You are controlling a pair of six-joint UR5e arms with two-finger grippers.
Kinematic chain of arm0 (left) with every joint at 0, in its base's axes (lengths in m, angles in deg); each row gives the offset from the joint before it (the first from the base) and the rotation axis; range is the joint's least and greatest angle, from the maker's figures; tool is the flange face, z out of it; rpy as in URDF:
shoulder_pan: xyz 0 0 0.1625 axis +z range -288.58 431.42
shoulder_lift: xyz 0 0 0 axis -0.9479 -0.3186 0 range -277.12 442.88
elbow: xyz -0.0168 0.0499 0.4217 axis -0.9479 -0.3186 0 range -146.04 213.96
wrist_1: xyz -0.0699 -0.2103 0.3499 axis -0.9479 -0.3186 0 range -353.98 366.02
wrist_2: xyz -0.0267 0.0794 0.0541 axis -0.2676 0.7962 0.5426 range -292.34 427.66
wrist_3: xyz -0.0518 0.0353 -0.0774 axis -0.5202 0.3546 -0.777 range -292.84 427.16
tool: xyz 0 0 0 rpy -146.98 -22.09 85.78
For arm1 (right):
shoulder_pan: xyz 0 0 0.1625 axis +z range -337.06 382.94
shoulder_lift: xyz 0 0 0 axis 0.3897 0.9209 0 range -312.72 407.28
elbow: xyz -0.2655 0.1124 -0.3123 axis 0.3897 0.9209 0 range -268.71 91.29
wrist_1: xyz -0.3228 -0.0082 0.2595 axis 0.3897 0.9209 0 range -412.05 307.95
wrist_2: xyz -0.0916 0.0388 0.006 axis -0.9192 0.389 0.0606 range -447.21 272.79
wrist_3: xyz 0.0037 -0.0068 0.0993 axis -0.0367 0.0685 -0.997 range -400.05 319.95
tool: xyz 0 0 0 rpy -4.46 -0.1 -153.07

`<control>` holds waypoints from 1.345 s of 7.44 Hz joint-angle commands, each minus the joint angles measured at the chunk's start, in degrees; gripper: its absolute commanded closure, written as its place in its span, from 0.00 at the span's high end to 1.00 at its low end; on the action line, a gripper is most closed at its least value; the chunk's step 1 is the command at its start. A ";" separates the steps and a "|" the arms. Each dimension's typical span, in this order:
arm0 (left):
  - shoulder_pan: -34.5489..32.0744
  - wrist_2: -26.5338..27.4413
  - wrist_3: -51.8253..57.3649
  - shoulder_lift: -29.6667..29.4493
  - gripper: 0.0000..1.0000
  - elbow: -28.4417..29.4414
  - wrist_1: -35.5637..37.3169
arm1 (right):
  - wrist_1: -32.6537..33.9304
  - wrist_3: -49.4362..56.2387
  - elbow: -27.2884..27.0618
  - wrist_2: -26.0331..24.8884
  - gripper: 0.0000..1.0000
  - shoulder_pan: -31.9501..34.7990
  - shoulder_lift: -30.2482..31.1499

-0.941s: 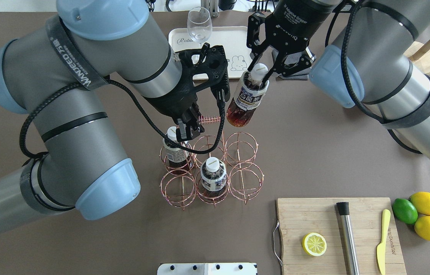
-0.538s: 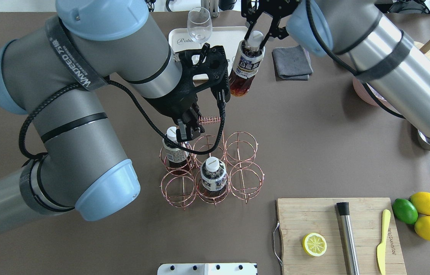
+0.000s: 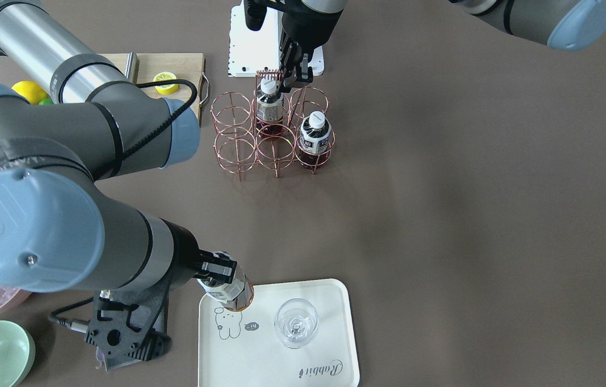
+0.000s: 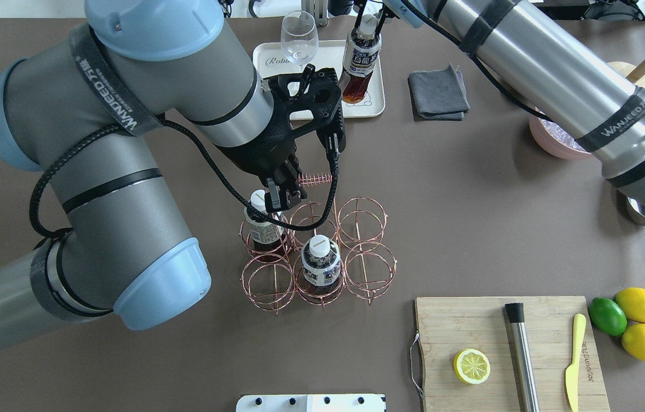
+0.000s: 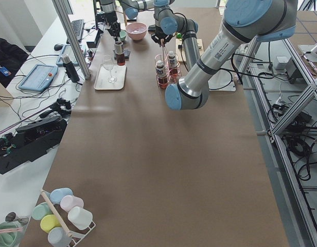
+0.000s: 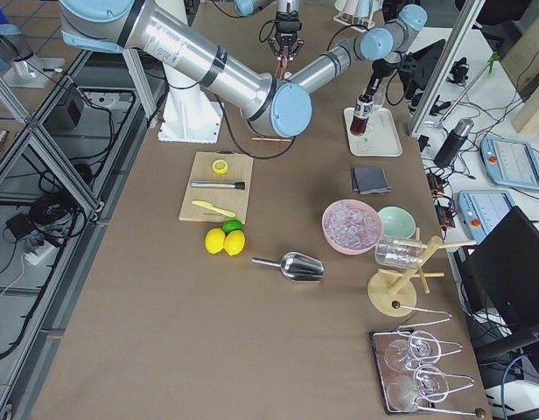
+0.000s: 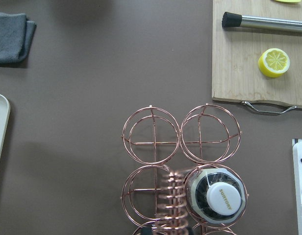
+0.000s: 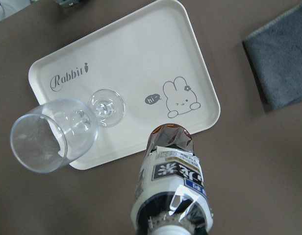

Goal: Take tea from basket to plate

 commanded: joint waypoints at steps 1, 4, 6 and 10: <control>-2.25 -0.07 -0.13 0.05 0.00 -1.01 0.44 | -7.87 8.66 15.75 -4.61 0.00 -1.33 -7.52; -6.29 -0.95 -3.90 4.53 0.00 -8.82 2.01 | -9.85 15.25 18.85 -6.63 0.00 -1.42 -7.70; -13.83 -5.41 -3.82 5.23 0.00 -13.39 8.24 | -9.76 15.87 18.94 -6.63 0.59 -1.77 -7.70; -38.68 -10.80 15.20 23.49 0.00 -12.11 8.35 | -4.18 19.38 10.04 -6.37 1.00 -0.29 -4.74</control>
